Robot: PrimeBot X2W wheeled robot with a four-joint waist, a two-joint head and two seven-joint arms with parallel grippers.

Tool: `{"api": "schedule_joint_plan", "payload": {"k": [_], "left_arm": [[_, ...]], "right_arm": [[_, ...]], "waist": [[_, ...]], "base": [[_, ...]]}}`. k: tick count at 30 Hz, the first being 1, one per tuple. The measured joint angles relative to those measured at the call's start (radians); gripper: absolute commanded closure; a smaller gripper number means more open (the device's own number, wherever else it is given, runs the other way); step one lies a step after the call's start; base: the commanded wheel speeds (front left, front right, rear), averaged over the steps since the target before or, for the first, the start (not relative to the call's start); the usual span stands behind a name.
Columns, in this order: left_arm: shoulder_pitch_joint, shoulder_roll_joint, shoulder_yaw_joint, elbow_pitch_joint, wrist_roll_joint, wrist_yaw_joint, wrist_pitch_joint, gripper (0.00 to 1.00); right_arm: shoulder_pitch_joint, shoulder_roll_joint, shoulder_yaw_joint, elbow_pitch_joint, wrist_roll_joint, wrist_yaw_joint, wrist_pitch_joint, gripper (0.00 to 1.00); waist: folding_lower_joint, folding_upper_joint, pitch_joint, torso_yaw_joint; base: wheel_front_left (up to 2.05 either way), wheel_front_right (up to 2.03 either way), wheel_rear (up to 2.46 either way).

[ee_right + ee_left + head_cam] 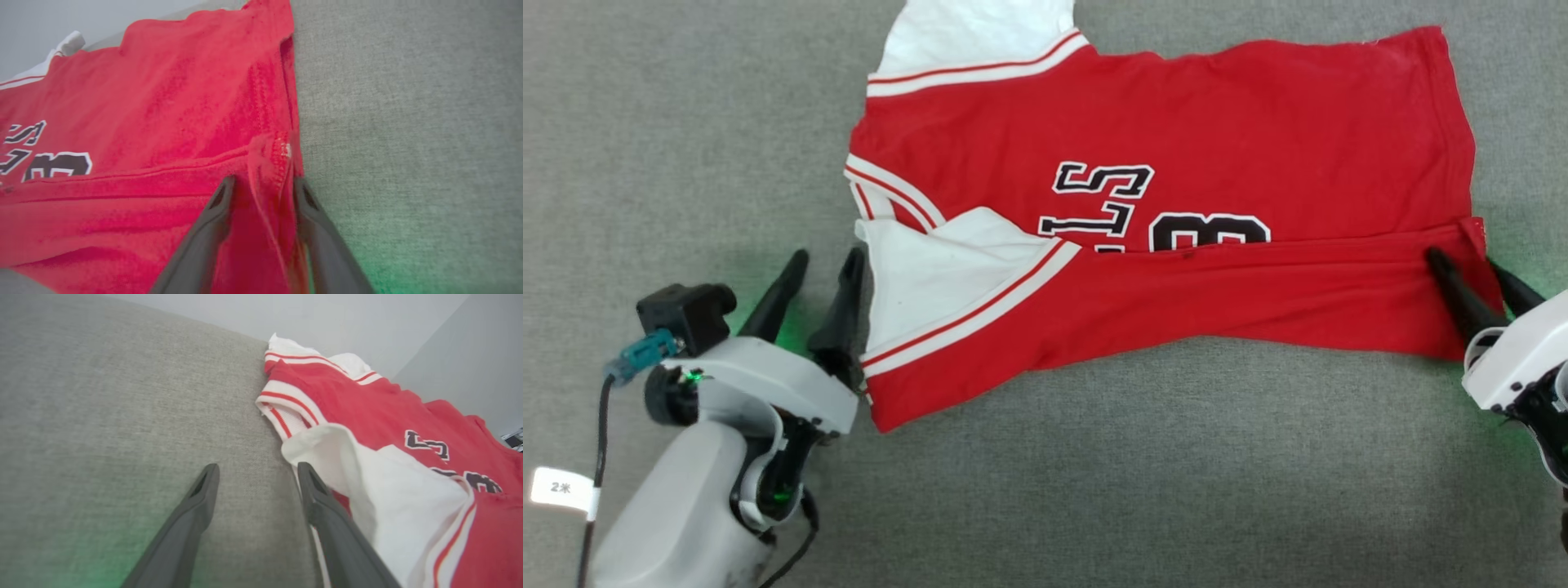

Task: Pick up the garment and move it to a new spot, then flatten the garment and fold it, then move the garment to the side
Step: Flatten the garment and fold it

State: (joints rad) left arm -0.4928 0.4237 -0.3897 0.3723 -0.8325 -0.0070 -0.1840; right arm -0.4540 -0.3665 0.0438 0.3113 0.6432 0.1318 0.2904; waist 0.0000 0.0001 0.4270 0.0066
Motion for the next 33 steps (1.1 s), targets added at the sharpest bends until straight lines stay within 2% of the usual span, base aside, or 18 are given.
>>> {"api": "schedule_joint_plan", "payload": {"k": [4,7,15,17,19,23,27,33], "left_arm": [[0.025,0.037,-0.003,-0.064,0.011,0.047,0.050,0.00],[0.062,0.075,0.001,-0.159,0.018,0.109,0.106,0.00],[0.204,0.150,-0.045,-0.456,-0.002,0.277,0.363,0.00],[0.226,0.171,-0.071,-0.514,0.008,0.302,0.418,0.00],[0.237,0.162,-0.067,-0.564,-0.004,0.327,0.431,0.00],[0.260,0.164,-0.079,-0.603,-0.010,0.345,0.454,0.00],[0.265,0.162,-0.090,-0.605,-0.016,0.346,0.472,0.00],[0.244,0.144,-0.095,-0.551,-0.035,0.323,0.478,0.00]], "right_arm": [[0.038,-0.010,-0.013,-0.010,0.019,0.000,-0.018,0.00],[0.068,-0.021,-0.030,-0.033,0.019,0.000,-0.030,0.00],[0.106,-0.026,-0.062,-0.119,0.015,0.000,-0.030,0.00],[0.110,-0.021,-0.061,-0.133,0.012,0.000,-0.026,0.00],[0.112,-0.020,-0.059,-0.147,0.004,0.000,-0.019,0.00],[0.112,-0.009,-0.053,-0.163,-0.006,0.000,-0.012,0.00],[0.112,-0.001,-0.043,-0.178,-0.015,0.000,-0.004,0.00],[0.105,0.006,-0.030,-0.204,-0.020,0.000,0.009,0.00]], "waist": [[0.0000,0.0000,-0.021,0.011],[0.0000,0.0000,-0.036,0.023],[0.0000,0.0000,-0.045,0.036],[0.0000,0.0000,-0.041,0.031],[0.0000,0.0000,-0.037,0.028],[0.0000,0.0000,-0.028,0.019],[0.0000,0.0000,-0.018,0.010],[0.0000,0.0000,0.001,-0.009]], "base": [[0.00,0.00,0.00],[0.00,0.00,0.00],[0.00,0.00,0.00],[0.00,0.00,0.00],[0.00,0.00,0.00],[0.00,0.00,0.00],[0.00,0.00,0.00],[0.00,0.00,0.00]]}}
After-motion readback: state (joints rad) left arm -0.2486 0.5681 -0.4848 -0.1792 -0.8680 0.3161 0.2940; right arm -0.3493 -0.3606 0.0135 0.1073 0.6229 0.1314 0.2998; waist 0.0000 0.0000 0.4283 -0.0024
